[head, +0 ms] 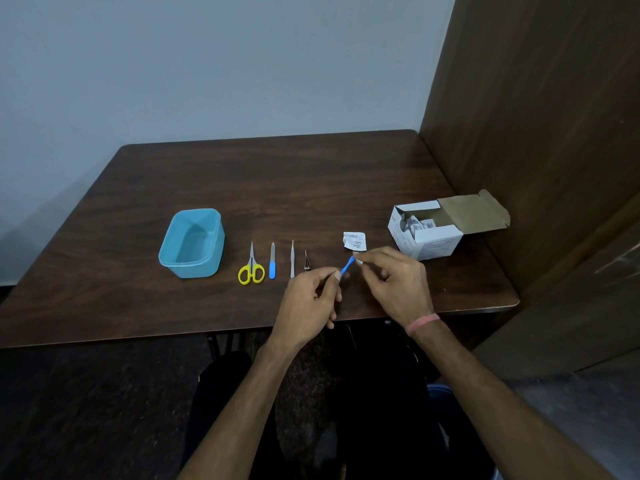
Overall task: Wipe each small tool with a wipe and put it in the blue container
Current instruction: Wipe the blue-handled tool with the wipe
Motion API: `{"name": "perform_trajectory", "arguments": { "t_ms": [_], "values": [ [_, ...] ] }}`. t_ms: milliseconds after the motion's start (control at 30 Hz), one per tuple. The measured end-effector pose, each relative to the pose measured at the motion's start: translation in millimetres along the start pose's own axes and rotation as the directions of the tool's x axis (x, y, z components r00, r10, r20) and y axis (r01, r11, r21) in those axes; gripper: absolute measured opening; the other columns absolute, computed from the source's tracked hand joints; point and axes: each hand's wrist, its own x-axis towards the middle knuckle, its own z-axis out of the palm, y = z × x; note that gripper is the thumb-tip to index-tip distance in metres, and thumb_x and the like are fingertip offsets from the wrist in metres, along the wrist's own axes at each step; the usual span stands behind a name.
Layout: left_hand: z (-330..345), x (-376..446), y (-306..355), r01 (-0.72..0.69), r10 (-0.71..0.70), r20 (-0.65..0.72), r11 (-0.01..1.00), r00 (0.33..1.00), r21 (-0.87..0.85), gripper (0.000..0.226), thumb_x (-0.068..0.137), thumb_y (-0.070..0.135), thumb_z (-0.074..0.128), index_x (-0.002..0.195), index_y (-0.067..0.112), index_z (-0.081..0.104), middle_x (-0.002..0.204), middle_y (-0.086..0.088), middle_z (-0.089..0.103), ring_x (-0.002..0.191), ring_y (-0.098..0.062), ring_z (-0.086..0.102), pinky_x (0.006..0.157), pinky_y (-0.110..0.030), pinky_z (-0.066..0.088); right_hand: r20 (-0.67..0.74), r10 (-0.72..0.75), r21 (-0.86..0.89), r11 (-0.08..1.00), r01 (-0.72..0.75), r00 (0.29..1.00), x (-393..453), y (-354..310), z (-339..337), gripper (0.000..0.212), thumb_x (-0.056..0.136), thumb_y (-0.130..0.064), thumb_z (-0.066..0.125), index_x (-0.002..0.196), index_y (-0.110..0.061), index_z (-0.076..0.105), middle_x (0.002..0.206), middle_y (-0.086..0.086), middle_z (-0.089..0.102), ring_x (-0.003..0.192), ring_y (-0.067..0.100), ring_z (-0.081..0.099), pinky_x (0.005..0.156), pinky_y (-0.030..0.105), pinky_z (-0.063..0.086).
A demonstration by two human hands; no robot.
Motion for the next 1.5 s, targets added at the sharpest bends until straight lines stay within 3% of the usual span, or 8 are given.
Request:
{"name": "perform_trajectory", "arguments": {
  "t_ms": [167,367,667,767,1067,1200,1333,1500],
  "values": [
    [0.6,1.3,-2.4,-0.019,0.019,0.010,1.000,1.000,0.017,0.030,0.118,0.027,0.055,0.098,0.025,0.077,0.074,0.006,0.066,0.052,-0.014,0.060,0.048,-0.033,0.060,0.018,-0.048,0.012,0.999,0.048,0.999,-1.1,-1.6,0.7,0.021,0.095,-0.011,0.082,0.112,-0.023,0.087,0.107,-0.012,0.079,0.073,-0.007,0.056,0.071,0.015,0.052],
    [2.2,2.7,-3.0,0.016,-0.016,-0.006,1.000,1.000,-0.020,0.025,0.117,0.026,0.056,0.111,0.023,0.080,0.075,0.006,0.066,0.051,-0.012,0.060,0.047,-0.031,0.057,-0.121,0.123,0.027,0.992,-0.120,0.985,5.1,0.5,-1.6,0.016,0.093,-0.013,0.085,0.105,-0.024,0.086,0.079,-0.028,0.058,0.058,-0.001,0.048,0.063,0.022,0.047],
    [0.9,1.9,-0.5,-0.013,0.013,0.005,1.000,1.000,0.004,0.027,0.118,0.026,0.055,0.104,0.023,0.078,0.073,0.006,0.066,0.050,-0.011,0.060,0.047,-0.034,0.059,0.017,-0.023,0.021,1.000,0.023,1.000,-0.1,-2.9,-0.6,0.027,0.093,-0.008,0.081,0.114,-0.025,0.086,0.103,-0.013,0.078,0.063,-0.008,0.054,0.069,0.010,0.045],
    [0.3,0.6,1.5,-0.024,0.024,0.003,1.000,1.000,0.008,0.028,0.118,0.025,0.054,0.100,0.025,0.076,0.073,0.006,0.065,0.050,-0.012,0.060,0.047,-0.034,0.059,0.023,-0.001,0.002,1.000,0.001,1.000,0.6,-2.5,-0.1,0.027,0.093,-0.010,0.080,0.114,-0.026,0.086,0.103,-0.012,0.078,0.062,-0.005,0.051,0.067,0.016,0.050],
    [0.1,0.3,1.4,-0.048,0.048,0.008,0.999,0.999,0.016,0.031,0.118,0.025,0.054,0.095,0.030,0.073,0.073,0.004,0.065,0.050,-0.011,0.060,0.046,-0.033,0.058,0.016,-0.004,0.003,1.000,0.004,1.000,1.1,-4.3,-0.4,0.023,0.094,-0.013,0.079,0.112,-0.026,0.085,0.100,-0.012,0.076,0.061,-0.005,0.051,0.067,0.012,0.044],
    [-0.1,0.0,1.7,-0.049,0.049,0.008,0.999,0.999,0.016,0.029,0.118,0.025,0.054,0.097,0.030,0.074,0.074,0.004,0.065,0.050,-0.011,0.060,0.046,-0.032,0.058,-0.002,0.008,0.003,1.000,-0.008,1.000,1.3,-4.1,-0.9,0.021,0.094,-0.014,0.079,0.110,-0.026,0.085,0.099,-0.012,0.076,0.060,0.003,0.049,0.064,0.022,0.051],
    [0.0,0.4,0.3,-0.042,0.042,0.004,0.999,0.999,0.030,0.027,0.118,0.025,0.055,0.101,0.026,0.076,0.074,0.005,0.065,0.050,-0.009,0.060,0.046,-0.032,0.059,0.011,0.002,0.013,1.000,-0.002,1.000,0.3,-3.8,-0.2,0.023,0.094,-0.012,0.080,0.111,-0.026,0.086,0.100,-0.013,0.077,0.062,-0.008,0.051,0.066,0.016,0.048],
    [0.2,0.3,1.2,-0.032,0.032,-0.003,0.999,0.999,0.028,0.026,0.117,0.024,0.055,0.110,0.018,0.080,0.072,0.007,0.064,0.050,-0.008,0.059,0.045,-0.030,0.058,-0.003,0.010,0.018,1.000,-0.010,1.000,0.5,-4.1,-0.2,0.021,0.095,-0.014,0.079,0.110,-0.026,0.086,0.100,-0.013,0.078,0.060,0.000,0.050,0.065,0.019,0.050]
  ]
}}
